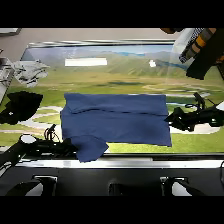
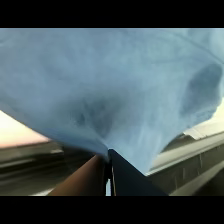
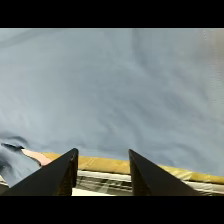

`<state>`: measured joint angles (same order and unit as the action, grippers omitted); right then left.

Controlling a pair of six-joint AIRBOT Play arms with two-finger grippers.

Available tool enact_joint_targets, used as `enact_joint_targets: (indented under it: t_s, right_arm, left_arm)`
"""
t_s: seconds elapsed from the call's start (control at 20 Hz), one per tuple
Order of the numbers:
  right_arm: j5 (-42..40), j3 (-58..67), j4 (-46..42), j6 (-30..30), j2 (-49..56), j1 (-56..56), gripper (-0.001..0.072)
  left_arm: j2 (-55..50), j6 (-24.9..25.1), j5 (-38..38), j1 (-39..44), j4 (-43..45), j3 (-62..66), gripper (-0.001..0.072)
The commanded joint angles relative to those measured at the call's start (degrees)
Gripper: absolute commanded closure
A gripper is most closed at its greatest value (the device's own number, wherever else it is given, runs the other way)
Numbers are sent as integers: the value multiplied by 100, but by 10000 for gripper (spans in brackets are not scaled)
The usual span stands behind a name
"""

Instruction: Fold the clothes and pants, and hang the long-sleeved shirts on hangers.

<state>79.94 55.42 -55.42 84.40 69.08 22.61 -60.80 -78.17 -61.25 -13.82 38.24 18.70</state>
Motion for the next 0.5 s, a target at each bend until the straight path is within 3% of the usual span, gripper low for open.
enact_joint_targets:
  t_s: [0.0, 0.1, 0.25, 0.45]
  right_arm:
    - [201, -4, -166, -155, -81, 549, 331]
    - [129, -92, -190, -212, -55, 1043, 329]
    - [48, -553, -348, -422, 195, 1137, 232]
    - [-374, -1071, -754, -472, 511, 1137, 238]
  left_arm:
    - [-17, 61, -85, -46, -74, -7, 685]
    - [-17, 153, -201, -212, -74, -7, 685]
    - [-17, 192, -245, -476, -74, -4, 685]
    - [-17, 192, -334, -584, -74, 4, 685]
